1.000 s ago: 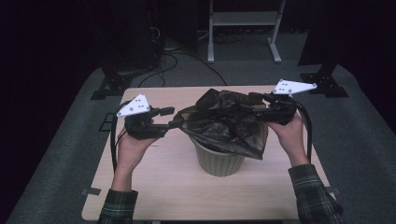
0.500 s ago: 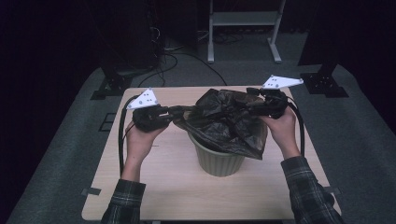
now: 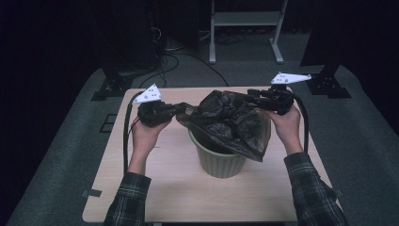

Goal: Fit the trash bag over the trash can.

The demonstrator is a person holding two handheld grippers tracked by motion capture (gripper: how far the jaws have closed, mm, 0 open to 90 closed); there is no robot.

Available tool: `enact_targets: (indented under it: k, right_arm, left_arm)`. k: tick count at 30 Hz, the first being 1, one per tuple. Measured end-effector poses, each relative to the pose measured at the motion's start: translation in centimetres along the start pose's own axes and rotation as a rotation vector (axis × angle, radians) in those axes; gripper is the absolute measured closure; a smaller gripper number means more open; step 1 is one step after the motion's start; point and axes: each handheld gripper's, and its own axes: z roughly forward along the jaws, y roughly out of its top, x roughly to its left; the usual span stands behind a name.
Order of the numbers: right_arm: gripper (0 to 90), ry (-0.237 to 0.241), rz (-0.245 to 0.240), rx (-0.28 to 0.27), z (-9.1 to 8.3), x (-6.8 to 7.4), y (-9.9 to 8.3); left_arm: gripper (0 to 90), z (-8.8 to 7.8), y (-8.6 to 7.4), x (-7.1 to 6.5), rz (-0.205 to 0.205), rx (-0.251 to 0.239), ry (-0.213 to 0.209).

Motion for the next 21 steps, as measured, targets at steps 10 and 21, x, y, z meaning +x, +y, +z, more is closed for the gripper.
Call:
enact_targets:
  k: [10,21]
  right_arm:
    - [67.6,0.141,0.007,0.044,1.0,-1.1,-0.1]
    - [90.0,0.054,0.050,0.035,0.3,-2.0,-0.2]
  left_arm:
    - [86.2,0.3,0.3,0.9,0.008,0.002,0.002]
    - [87.8,1.9,-0.2,1.9,-0.002,0.017,0.028]
